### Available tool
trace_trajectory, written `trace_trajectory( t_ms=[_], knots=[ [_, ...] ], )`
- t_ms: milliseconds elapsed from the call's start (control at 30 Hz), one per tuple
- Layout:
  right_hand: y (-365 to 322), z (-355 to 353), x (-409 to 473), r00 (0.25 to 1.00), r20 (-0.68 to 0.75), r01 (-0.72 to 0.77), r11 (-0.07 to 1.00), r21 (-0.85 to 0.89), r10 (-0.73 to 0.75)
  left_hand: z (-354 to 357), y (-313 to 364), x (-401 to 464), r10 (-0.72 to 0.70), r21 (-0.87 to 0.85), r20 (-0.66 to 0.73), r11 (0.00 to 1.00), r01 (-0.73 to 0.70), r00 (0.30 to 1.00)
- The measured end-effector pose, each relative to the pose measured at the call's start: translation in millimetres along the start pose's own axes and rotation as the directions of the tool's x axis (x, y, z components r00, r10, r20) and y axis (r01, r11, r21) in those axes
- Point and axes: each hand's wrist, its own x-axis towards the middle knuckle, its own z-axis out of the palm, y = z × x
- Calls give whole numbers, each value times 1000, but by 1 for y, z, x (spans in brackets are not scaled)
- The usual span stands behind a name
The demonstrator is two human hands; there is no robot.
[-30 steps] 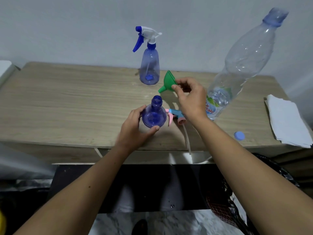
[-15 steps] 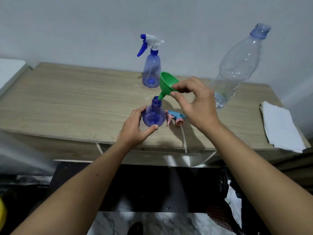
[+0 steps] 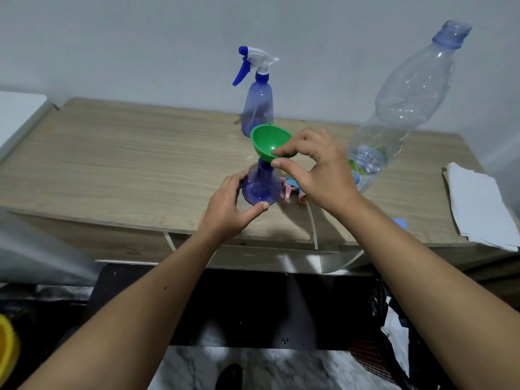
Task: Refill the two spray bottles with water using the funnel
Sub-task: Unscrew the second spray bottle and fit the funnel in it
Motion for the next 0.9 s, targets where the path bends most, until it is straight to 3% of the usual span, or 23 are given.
trace_trajectory(
  t_ms=[900],
  knots=[
    [-3,2,-1,999,-16,-27,998,56,28,0,0,1,10,-6,8,1000,-10,1000]
  ],
)
